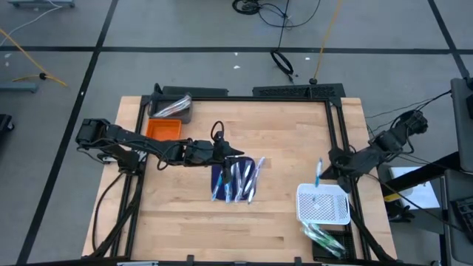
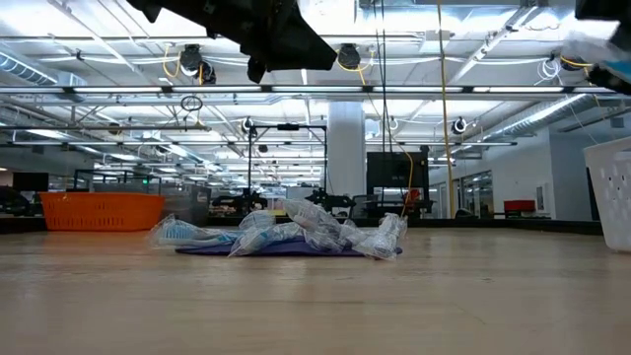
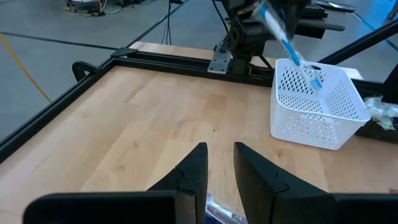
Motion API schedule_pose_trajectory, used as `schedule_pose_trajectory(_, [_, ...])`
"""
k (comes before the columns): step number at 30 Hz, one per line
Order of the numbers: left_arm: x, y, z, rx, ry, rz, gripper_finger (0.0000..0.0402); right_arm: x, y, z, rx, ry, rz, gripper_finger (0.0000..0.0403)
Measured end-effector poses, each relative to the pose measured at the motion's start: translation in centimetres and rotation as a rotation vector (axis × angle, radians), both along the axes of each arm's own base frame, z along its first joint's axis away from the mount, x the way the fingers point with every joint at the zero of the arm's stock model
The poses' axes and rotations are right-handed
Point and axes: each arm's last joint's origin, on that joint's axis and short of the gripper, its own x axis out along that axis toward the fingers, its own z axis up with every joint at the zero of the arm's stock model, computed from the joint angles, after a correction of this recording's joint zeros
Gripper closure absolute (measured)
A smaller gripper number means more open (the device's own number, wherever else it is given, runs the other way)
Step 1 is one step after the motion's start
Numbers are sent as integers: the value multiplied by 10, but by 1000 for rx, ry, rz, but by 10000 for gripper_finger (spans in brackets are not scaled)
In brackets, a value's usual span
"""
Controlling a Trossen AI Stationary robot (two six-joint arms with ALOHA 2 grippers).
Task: Pick & Place Toothbrushes
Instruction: Put the blue toothbrush into the white bin
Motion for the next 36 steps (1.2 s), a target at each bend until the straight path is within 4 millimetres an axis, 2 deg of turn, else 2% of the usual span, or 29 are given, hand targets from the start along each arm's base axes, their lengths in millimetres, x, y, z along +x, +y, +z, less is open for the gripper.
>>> schedule_pose_trajectory(7, [0, 0, 0, 1, -3, 2, 323, -7, -2, -11, 56, 230, -65, 403])
schedule_pose_trajectory(15, [0, 0, 0, 2, -3, 3, 323, -2, 2, -11, 21, 224, -46, 403])
schedule_pose_trajectory(18, [0, 0, 0, 2, -3, 3, 323, -1, 3, -5, 16, 224, -38, 403])
schedule_pose_trajectory(23, [0, 0, 0, -14, -6, 8, 323, 0, 6, 17, 18, 203, -11, 403])
schedule_pose_trajectory(28, [0, 0, 0, -28, -8, 13, 323, -1, 13, 18, 1, 261, -2, 403])
schedule_pose_trajectory(36, [0, 1, 0, -35, -12, 18, 323, -5, 38, 12, 17, 374, 30, 403])
